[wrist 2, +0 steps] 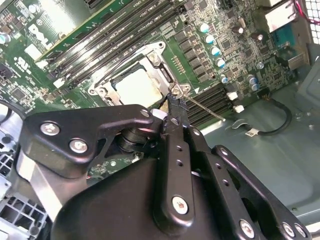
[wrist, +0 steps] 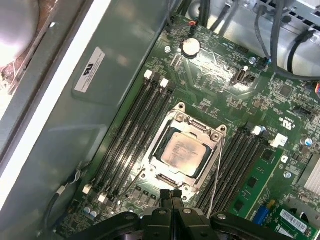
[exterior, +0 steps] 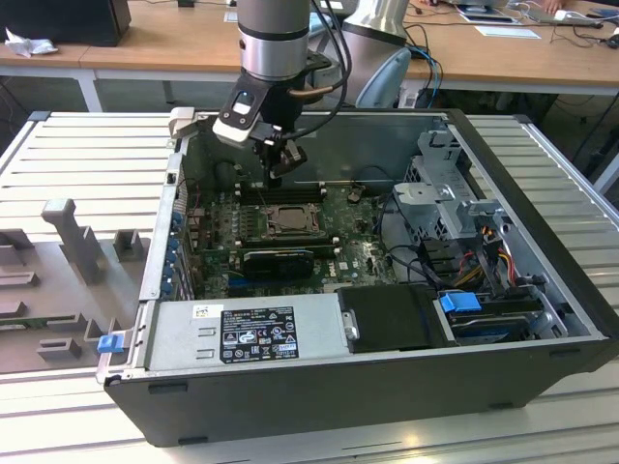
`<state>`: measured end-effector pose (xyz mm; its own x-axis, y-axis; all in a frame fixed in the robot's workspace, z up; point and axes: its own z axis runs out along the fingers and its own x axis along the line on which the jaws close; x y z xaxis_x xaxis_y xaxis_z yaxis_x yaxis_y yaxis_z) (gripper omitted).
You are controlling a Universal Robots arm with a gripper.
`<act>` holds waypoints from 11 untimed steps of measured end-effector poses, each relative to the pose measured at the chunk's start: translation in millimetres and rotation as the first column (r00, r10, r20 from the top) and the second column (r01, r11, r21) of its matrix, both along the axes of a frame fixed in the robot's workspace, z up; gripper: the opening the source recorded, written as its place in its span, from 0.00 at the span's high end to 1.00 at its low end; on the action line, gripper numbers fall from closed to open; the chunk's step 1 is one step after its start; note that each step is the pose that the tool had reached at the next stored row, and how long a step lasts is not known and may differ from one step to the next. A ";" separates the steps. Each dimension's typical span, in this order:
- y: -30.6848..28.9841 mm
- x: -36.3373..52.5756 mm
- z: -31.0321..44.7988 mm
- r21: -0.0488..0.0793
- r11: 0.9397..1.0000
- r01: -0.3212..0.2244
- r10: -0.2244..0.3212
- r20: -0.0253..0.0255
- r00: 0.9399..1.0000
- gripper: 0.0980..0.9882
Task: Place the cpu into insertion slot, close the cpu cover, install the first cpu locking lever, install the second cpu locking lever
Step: 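Install the first cpu locking lever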
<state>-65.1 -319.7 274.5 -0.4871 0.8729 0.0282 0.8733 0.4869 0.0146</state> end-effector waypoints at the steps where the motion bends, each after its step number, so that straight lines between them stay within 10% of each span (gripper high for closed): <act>1: 0.0 0.0 0.0 0.000 1.000 -0.015 0.015 0.000 1.000 0.99; 11: 0.0 0.0 0.0 0.000 0.978 -0.211 0.211 0.000 0.978 0.99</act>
<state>-65.1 -319.7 274.5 -0.6601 0.7506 0.0282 0.7511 0.6600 0.0146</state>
